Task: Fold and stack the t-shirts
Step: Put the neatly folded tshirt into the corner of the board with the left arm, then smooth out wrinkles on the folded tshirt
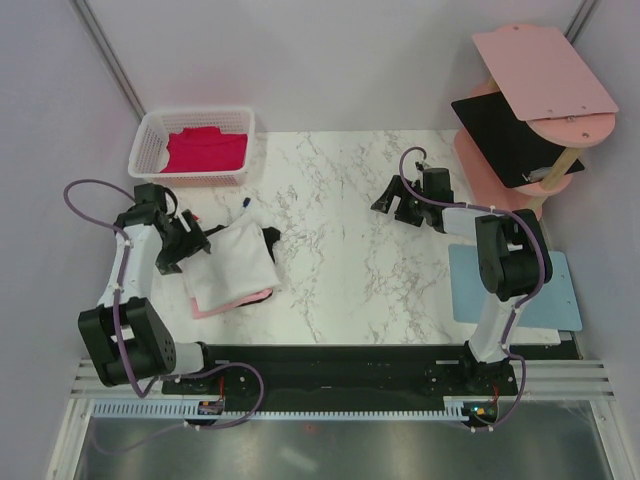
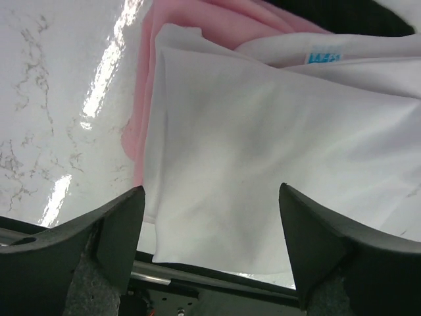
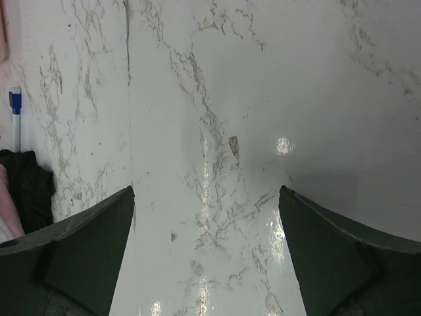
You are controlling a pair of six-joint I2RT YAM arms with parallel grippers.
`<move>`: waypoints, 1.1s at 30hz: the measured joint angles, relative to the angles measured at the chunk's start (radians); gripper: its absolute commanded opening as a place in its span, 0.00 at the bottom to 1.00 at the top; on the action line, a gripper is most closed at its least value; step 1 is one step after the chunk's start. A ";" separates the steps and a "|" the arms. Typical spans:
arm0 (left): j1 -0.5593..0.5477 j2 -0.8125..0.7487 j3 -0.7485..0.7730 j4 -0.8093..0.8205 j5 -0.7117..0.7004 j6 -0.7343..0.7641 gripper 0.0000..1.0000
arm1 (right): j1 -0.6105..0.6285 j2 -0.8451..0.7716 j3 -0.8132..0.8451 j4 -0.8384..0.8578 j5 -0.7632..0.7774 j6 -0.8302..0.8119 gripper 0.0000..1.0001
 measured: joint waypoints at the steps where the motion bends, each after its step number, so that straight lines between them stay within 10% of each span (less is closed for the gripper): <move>1: 0.000 -0.025 0.005 0.001 0.005 0.000 0.89 | 0.000 0.000 0.000 0.000 0.000 0.000 0.98; 14: -0.015 -0.301 -0.101 0.092 0.358 -0.002 0.82 | 0.034 0.002 0.012 -0.015 0.000 -0.008 0.98; 33: -0.018 -0.142 -0.019 -0.024 0.060 -0.027 0.84 | 0.605 0.059 0.182 -0.087 -0.137 0.049 0.88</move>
